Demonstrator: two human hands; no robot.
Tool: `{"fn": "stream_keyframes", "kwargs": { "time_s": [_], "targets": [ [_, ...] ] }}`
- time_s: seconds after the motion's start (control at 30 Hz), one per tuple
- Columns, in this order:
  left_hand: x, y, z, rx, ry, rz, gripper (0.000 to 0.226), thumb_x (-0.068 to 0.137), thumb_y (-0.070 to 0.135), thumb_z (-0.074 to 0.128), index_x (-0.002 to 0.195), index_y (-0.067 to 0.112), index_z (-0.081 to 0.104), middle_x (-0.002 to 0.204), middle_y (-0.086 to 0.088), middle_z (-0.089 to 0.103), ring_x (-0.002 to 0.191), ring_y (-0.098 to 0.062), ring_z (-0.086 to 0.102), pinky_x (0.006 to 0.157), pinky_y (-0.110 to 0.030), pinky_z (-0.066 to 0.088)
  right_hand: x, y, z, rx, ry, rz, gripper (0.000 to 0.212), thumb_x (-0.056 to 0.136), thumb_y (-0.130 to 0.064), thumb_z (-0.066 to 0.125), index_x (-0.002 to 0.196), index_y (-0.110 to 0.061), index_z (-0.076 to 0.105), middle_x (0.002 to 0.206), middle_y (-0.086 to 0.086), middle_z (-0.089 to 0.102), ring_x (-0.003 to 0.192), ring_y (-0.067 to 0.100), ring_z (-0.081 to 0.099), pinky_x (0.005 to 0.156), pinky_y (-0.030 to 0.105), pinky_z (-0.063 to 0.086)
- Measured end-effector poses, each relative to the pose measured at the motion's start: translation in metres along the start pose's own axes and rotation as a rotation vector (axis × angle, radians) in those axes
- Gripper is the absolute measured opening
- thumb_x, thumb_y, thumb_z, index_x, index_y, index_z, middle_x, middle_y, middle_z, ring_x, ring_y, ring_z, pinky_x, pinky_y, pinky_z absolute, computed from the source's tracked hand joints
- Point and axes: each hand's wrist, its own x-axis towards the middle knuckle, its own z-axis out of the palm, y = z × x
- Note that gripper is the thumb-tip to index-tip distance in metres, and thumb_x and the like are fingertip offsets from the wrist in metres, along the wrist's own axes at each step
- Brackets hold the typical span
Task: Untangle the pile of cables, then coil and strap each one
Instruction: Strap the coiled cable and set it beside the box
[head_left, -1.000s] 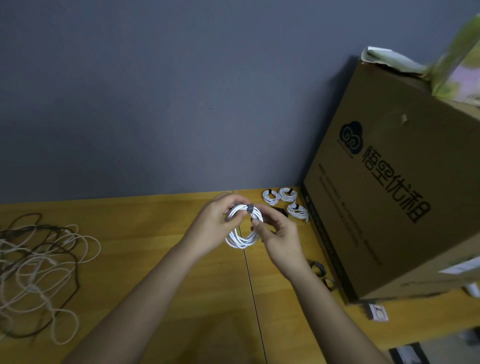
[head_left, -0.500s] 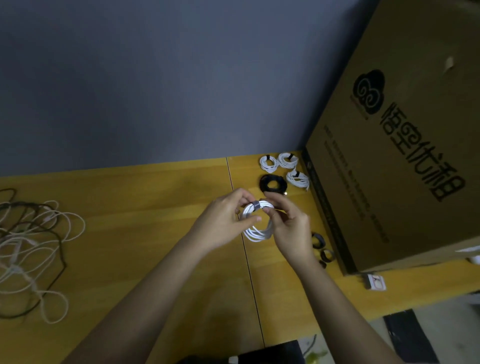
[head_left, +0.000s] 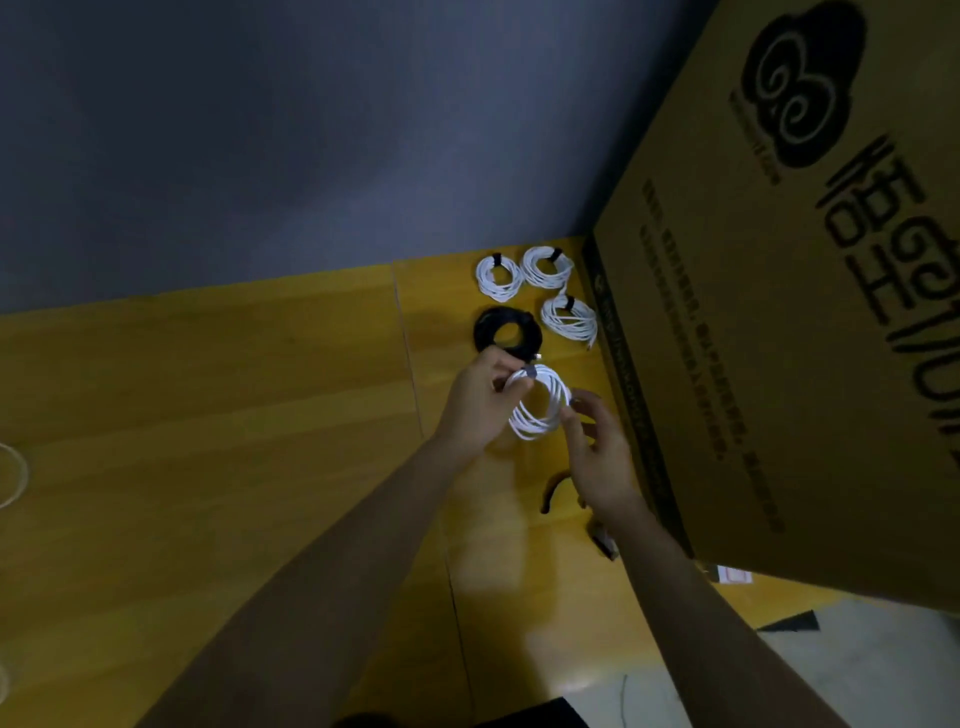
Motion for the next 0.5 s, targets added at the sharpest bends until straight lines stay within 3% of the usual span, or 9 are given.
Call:
{"fn": "stream_keyframes", "kwargs": {
  "time_s": [0.07, 0.13, 0.17, 0.23, 0.33, 0.5],
  "targets": [
    [0.025, -0.008, 0.020, 0.028, -0.022, -0.053, 0.013, 0.092, 0.015, 0.062, 0.100, 0.006, 0.058, 0.096, -0.009, 0.064, 0.087, -0.010, 0.057, 0.066, -0.011, 0.043, 0.010, 0.019, -0.010, -0.071, -0.006, 0.099, 0.036, 0.099, -0.027, 0.049, 0.132, -0.015, 0.050, 0.127, 0.006, 0.053, 0.099, 0.015, 0.056, 0.075, 0.026, 0.041],
    [0.045, -0.013, 0.037, 0.069, -0.055, -0.104, 0.020, 0.095, 0.017, 0.059, 0.108, 0.002, 0.058, 0.100, -0.014, 0.062, 0.090, -0.018, 0.057, 0.071, -0.026, 0.045, 0.021, 0.031, -0.019, -0.097, -0.003, 0.175, 0.037, 0.098, -0.018, 0.049, 0.134, -0.010, 0.049, 0.129, 0.012, 0.053, 0.096, 0.020, 0.056, 0.074, 0.027, 0.040],
    [0.054, -0.016, 0.046, 0.096, -0.083, -0.121, 0.021, 0.096, 0.018, 0.058, 0.110, 0.003, 0.057, 0.102, -0.015, 0.062, 0.093, -0.023, 0.058, 0.072, -0.032, 0.044, 0.025, 0.036, -0.023, -0.120, -0.010, 0.194, 0.038, 0.098, -0.016, 0.049, 0.135, -0.009, 0.048, 0.130, 0.014, 0.052, 0.102, 0.023, 0.056, 0.077, 0.026, 0.040],
    [0.069, -0.019, 0.060, 0.146, -0.148, -0.115, 0.020, 0.097, 0.019, 0.055, 0.112, 0.005, 0.057, 0.107, -0.016, 0.063, 0.099, -0.027, 0.059, 0.070, -0.031, 0.040, 0.034, 0.041, -0.027, -0.159, -0.034, 0.215, 0.039, 0.098, -0.013, 0.047, 0.137, -0.007, 0.047, 0.133, 0.014, 0.051, 0.115, 0.026, 0.053, 0.083, 0.024, 0.039],
    [0.085, -0.017, 0.075, 0.234, -0.208, -0.047, 0.021, 0.098, 0.018, 0.054, 0.113, 0.006, 0.058, 0.110, -0.014, 0.064, 0.104, -0.028, 0.060, 0.074, -0.033, 0.045, 0.043, 0.047, -0.027, -0.160, -0.053, 0.223, 0.037, 0.097, -0.008, 0.045, 0.134, -0.008, 0.049, 0.134, 0.011, 0.050, 0.122, 0.026, 0.049, 0.093, 0.030, 0.040],
    [0.090, -0.018, 0.081, 0.623, -0.161, 0.162, 0.028, 0.098, 0.024, 0.051, 0.122, 0.013, 0.059, 0.125, -0.013, 0.050, 0.111, -0.030, 0.049, 0.084, -0.038, 0.042, 0.044, 0.050, -0.016, -0.103, -0.065, 0.200, 0.038, 0.097, -0.004, 0.043, 0.132, -0.016, 0.051, 0.129, 0.004, 0.054, 0.118, 0.023, 0.051, 0.089, 0.035, 0.045]
  ]
}}
